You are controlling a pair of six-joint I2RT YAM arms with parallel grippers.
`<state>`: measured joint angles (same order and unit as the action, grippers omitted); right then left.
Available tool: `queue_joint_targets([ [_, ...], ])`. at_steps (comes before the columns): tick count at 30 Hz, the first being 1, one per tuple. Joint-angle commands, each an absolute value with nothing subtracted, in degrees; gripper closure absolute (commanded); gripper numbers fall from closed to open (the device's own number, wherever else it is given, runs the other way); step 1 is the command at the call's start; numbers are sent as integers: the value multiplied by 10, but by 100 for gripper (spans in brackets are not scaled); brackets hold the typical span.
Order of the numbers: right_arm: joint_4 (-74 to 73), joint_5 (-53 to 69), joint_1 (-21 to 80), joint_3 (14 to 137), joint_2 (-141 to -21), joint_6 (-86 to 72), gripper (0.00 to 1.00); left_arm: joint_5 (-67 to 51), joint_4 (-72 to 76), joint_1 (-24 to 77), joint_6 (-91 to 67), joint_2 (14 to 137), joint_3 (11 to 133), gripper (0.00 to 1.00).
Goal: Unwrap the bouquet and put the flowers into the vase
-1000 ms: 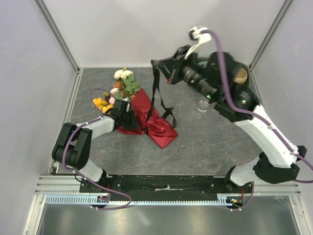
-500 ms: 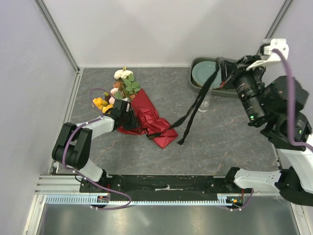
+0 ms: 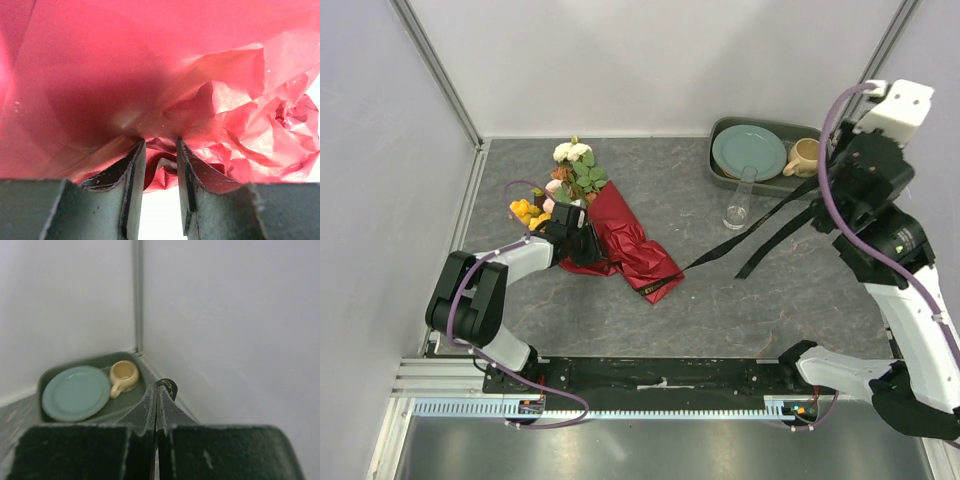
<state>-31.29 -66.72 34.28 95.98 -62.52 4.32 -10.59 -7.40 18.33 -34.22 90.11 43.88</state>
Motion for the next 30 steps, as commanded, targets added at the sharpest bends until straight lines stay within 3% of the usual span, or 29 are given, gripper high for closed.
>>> queue_joint_targets([
  [1,-273,-721,271,1010,-630,107,100,-105,-77,180,-344,881,448,62],
  [6,-268,-704,193,1047,-649,115,100,-106,-78,179,-341,883,449,61],
  [19,-265,-665,171,1227,-720,128,100,-112,-77,180,-341,888,453,61],
  [24,-264,-657,172,1185,-701,113,100,-113,-77,180,-340,887,453,61],
  [30,-261,-660,168,1002,-627,21,100,-116,-77,179,-342,882,450,60],
])
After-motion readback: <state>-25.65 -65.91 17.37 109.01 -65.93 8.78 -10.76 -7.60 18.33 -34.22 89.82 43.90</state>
